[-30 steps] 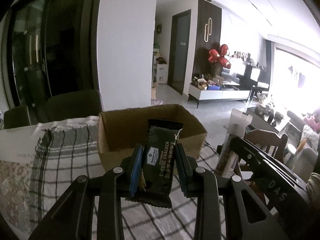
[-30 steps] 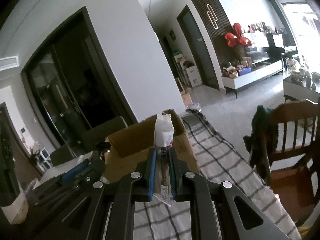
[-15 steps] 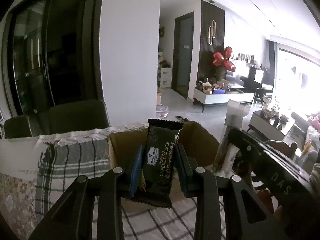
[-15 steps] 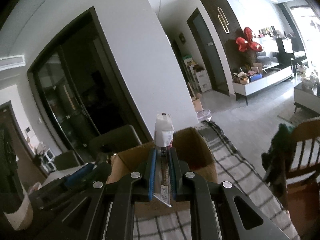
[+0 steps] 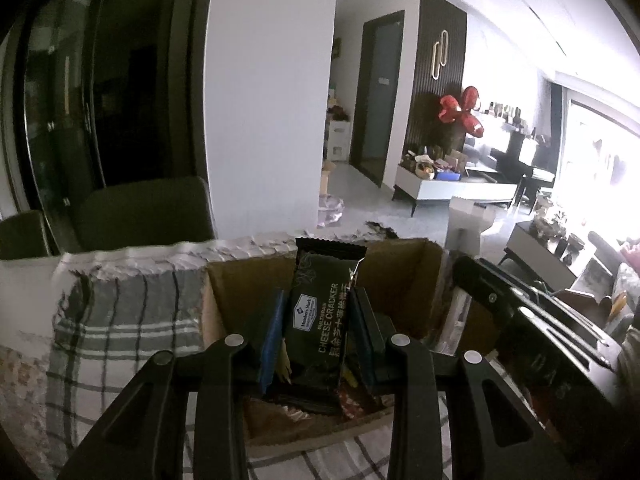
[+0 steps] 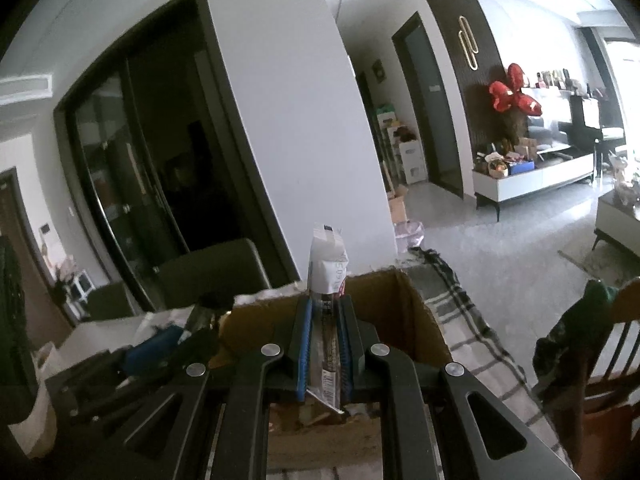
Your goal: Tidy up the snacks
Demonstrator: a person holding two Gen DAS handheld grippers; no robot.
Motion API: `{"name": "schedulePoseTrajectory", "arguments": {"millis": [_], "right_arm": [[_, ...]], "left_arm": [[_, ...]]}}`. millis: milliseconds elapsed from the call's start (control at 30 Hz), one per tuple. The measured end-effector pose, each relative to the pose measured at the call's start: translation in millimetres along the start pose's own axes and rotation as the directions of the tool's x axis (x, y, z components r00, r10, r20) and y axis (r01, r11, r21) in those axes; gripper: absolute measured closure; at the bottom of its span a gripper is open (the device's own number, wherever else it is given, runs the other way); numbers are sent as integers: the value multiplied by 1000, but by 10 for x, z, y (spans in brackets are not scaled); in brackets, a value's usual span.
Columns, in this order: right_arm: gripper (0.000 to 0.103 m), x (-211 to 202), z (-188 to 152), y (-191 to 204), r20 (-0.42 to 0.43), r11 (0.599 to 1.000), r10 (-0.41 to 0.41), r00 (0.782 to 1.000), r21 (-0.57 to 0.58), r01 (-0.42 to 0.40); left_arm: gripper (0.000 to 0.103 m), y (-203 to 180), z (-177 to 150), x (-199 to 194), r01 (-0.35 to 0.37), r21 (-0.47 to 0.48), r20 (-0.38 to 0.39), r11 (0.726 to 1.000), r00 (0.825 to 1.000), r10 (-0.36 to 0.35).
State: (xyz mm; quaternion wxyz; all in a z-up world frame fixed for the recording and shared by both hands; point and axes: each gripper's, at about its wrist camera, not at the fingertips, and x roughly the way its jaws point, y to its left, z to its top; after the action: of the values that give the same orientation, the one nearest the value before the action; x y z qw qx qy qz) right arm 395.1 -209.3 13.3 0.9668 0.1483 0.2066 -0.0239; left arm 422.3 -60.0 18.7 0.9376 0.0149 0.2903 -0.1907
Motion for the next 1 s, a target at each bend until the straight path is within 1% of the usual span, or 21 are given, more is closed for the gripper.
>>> {"name": "schedulePoseTrajectory", "arguments": {"millis": [33,67,100,133,167,200,233,333,400,433,500,600,633,700,800,967,1000], "right_arm": [[89,35,-9,-5,-15,1000,1,1000,-2,-1],[89,79,-25,-20,-32,1000,-13,999,-3,13],[89,95,-30,-35,-28,1000,-20,999,4,20],[87,97,-41,-52,-26,1000,-24,999,3,24],[82,92,-48,-62,-27,999,-38,999,-7,38],[70,77,-51,-74,-21,999,-48,999,-10,48],[63,69,-54,-80,-18,999,-54,998,-10,54],[62,8,-49,-97,-13,997,-70,997,-22,70],[61,-63,-46,-99,-10,996,-81,997,-37,80],[56,-94,-42,-108,-10,996,-84,996,-43,84],[49,-191,-54,-115,-9,995,-91,996,-48,90],[49,-367,-73,-121,0,994,-89,996,-56,89],[49,-423,-78,-118,-3,995,-87,996,-58,87],[44,-559,-84,-114,-5,995,-78,997,-56,77],[43,-776,-75,-112,3,996,-71,997,-62,71],[32,-1215,-89,-130,25,992,-85,996,-88,87],[27,-1283,-104,-134,26,992,-87,996,-91,89]], "left_arm": [[65,17,-13,41,3,-9,-10,1000,1000,-3],[56,30,-27,62,2,-17,-14,1000,1000,-2],[48,42,-40,65,-2,-26,-9,1000,1000,2],[47,50,-56,52,-13,-33,-1,999,1000,13],[47,54,-73,29,-26,-37,6,999,1000,27],[45,56,-82,-1,-40,-40,14,998,999,41],[44,56,-85,-22,-48,-38,17,998,999,48],[39,51,-106,-157,-93,-37,39,995,995,95],[33,52,-121,-259,-109,-43,52,993,992,111],[32,50,-138,-322,-114,-49,56,992,992,117],[29,44,-164,-432,-112,-54,59,992,992,115],[23,13,-220,-615,-128,-54,67,990,989,132],[22,-13,-239,-693,-141,-54,72,989,987,145],[19,-67,-275,-859,-160,-49,80,986,983,163],[16,-113,-340,-1087,-191,-50,84,980,977,195],[9,-214,-495,-1577,-239,-65,122,969,962,245],[6,-233,-527,-1649,-245,-69,125,967,960,252]]}}
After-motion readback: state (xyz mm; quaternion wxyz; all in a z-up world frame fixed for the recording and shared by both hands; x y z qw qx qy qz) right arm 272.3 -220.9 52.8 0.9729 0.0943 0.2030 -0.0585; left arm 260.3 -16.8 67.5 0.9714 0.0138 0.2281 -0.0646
